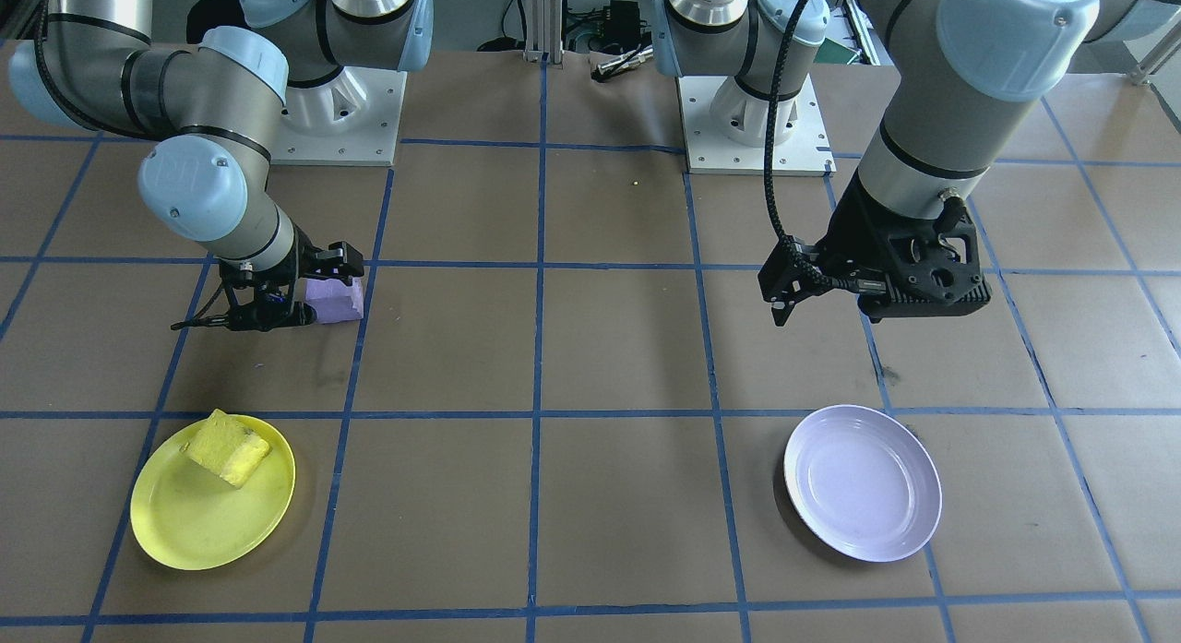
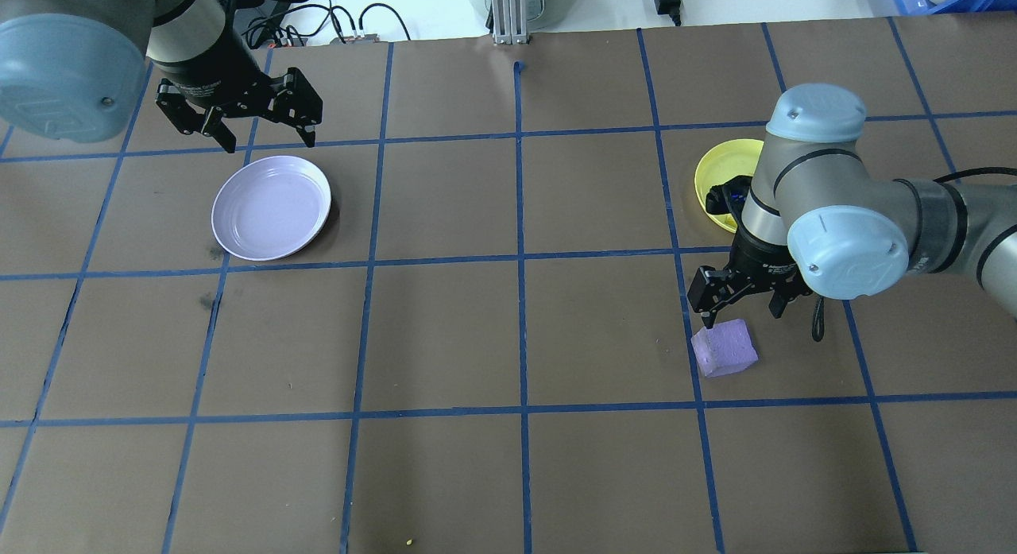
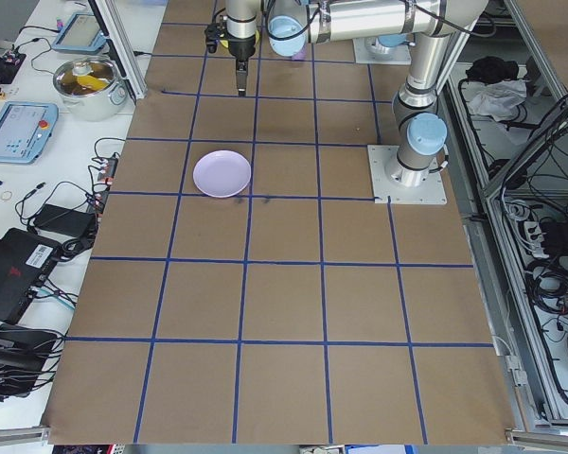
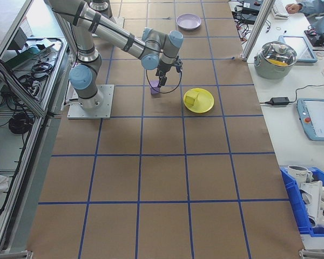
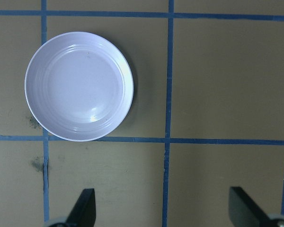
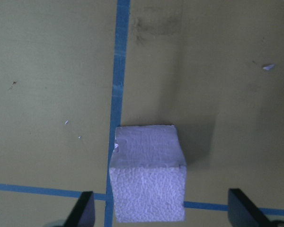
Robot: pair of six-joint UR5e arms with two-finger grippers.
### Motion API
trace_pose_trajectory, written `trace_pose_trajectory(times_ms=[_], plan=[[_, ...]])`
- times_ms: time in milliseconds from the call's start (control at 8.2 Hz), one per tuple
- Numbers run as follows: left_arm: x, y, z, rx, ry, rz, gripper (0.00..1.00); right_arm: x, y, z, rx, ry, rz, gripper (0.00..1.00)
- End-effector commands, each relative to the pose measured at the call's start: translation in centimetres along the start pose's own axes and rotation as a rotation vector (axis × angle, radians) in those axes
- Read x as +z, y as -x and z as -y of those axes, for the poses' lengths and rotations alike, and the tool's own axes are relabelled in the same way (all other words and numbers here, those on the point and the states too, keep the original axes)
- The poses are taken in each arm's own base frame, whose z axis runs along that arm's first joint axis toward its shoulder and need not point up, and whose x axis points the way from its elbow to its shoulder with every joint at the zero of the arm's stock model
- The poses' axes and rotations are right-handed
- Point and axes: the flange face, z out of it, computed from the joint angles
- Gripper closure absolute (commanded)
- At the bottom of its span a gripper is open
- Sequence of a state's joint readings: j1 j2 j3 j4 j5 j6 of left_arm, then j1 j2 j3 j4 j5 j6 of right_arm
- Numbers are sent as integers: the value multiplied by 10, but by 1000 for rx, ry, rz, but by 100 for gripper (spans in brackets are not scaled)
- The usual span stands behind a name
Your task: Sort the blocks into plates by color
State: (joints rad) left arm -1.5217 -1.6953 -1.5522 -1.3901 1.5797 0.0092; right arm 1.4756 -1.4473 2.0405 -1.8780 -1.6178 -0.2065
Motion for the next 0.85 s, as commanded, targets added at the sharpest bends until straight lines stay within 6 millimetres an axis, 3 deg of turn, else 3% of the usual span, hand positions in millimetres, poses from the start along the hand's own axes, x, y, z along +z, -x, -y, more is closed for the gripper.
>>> trace_pose_trajectory(times_ms=[0, 122, 244, 366, 488, 610, 732], plan=[[-1, 0, -1, 0, 1, 0, 0, 19, 3, 3, -2, 26, 35, 0], [1, 0, -1, 0, 4, 0, 0, 37, 3, 4, -5, 66, 37, 0], [0, 0, -1, 2, 1, 0, 0, 41, 2, 3, -12, 76, 22, 0], [0, 0, -1, 2, 3, 3, 0, 43, 2, 3, -18, 81, 19, 12], [2, 3, 0, 9, 5, 34, 0, 46, 4, 2, -1, 88, 41, 79], [1, 5, 1, 15, 2, 48, 0, 44, 9, 4, 26, 78, 94, 97], [3, 5, 1, 15, 5, 48, 0, 44, 10, 4, 30, 72, 101, 98]])
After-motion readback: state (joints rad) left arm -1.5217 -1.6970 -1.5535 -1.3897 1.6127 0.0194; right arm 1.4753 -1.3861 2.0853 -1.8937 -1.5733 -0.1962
